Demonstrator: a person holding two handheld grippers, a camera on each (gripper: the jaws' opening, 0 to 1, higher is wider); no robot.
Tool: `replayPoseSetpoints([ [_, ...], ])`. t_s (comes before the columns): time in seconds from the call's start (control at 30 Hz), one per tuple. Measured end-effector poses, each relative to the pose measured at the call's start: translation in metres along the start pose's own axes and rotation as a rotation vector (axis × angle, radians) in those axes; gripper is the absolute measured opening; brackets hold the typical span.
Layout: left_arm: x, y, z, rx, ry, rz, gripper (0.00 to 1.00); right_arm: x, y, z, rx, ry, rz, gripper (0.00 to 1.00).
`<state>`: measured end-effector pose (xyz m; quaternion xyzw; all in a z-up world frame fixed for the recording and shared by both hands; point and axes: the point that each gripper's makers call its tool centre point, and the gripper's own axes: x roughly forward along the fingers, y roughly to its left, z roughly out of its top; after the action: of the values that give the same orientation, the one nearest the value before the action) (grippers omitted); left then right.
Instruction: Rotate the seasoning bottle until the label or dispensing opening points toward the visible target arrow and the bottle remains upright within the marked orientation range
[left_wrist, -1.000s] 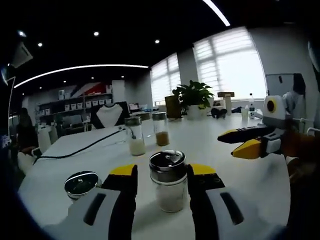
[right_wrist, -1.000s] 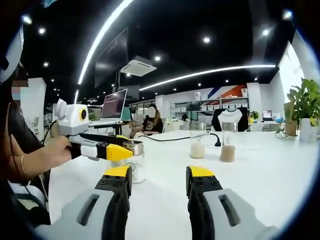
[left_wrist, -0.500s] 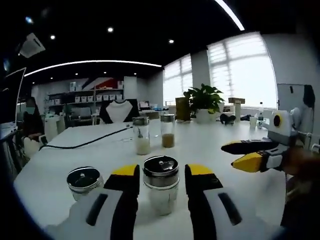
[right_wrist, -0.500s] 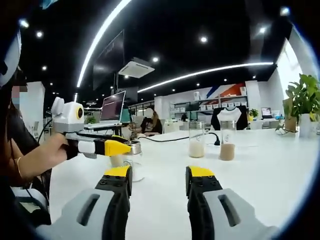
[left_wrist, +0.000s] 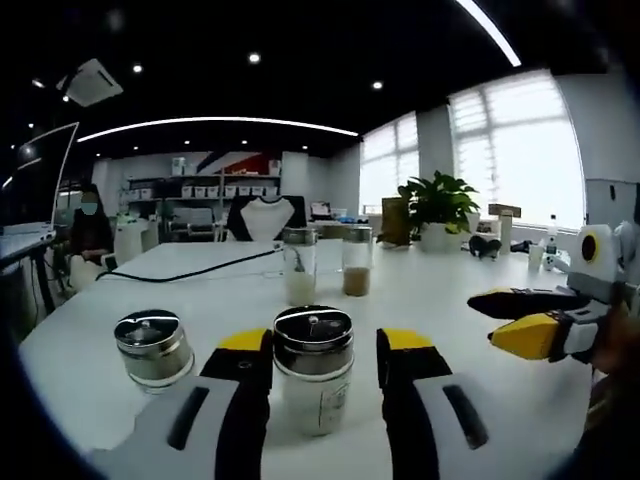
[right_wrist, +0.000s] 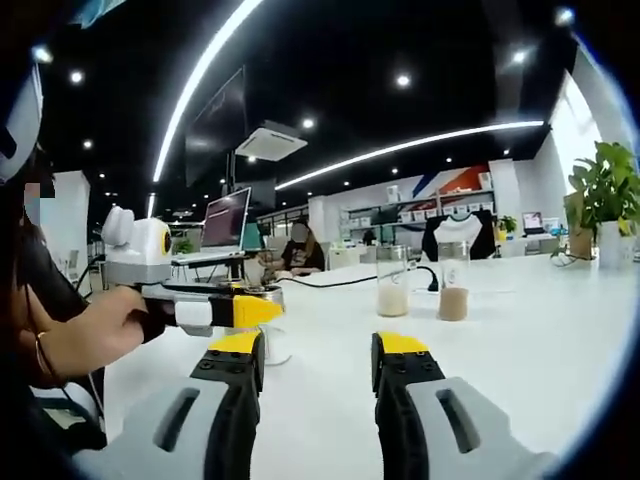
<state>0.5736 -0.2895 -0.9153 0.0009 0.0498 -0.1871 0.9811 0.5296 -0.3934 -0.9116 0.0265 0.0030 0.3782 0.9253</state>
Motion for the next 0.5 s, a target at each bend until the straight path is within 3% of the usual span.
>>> replayPoseSetpoints([
  [0.1,0.0049,0.0015,-0.0044,0.050,0.047,0.020,0.43,-0.0010,0.0015,0.0024,-0.004,-0.011,0.010,0.42],
  [0.37,0.0105,0.0037,0.0024,0.059,0.025,0.028,0.42,-0.0026,0.0020,0.0011,-0.012,-0.003,0.011,0.42],
  [0.5,0.0099,0.0080,0.0025,0.080,0.021,0.028,0.37,-0.0036,0.0034,0.0043,-0.021,-0.013,0.026,0.42],
])
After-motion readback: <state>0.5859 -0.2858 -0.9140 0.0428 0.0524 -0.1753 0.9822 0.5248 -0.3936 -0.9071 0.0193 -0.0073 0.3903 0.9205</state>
